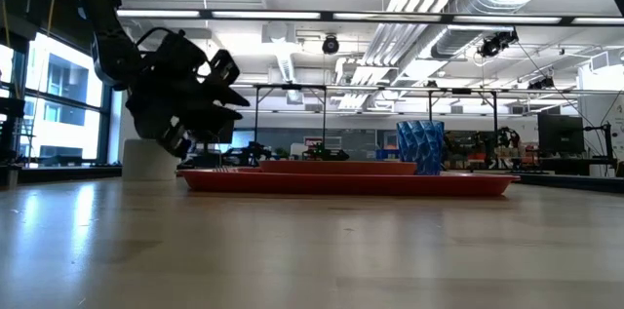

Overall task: Pick and place plate/cup/fork/spoon on tray
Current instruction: Adjust the utensils on the pink tray

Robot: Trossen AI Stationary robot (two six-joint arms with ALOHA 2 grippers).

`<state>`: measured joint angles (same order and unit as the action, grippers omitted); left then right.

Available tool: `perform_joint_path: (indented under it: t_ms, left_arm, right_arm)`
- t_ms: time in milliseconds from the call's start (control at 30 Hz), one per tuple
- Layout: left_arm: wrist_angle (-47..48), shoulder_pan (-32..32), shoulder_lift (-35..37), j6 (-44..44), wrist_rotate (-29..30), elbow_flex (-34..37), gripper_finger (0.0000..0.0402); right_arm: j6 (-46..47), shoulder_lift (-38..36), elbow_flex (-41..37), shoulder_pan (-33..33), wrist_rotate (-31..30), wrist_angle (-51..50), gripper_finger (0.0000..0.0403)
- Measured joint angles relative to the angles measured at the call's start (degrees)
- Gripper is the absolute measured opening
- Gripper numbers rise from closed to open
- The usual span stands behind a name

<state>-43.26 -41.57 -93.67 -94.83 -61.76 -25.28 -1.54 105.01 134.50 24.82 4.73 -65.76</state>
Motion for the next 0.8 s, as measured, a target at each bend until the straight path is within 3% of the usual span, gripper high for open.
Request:
perform_joint_path:
  t_ms: [200,567,800]
  left_arm:
    - [0.1,0.4,2.5,6.3,11.0,0.0,0.0094]
    - [0.0,4.2,19.4,18.8,14.2,0.0,0.0094]
    - [0.6,4.8,26.6,18.6,15.9,0.0,0.0094]
  right_arm:
    - [1.6,0.0,0.0,0.0,0.0,0.0,0.0083]
    - [11.3,0.1,0.0,-0.7,-0.2,-0.4,0.0083]
    - [14.6,1.1,-0.1,-3.4,-2.4,3.7,0.0083]
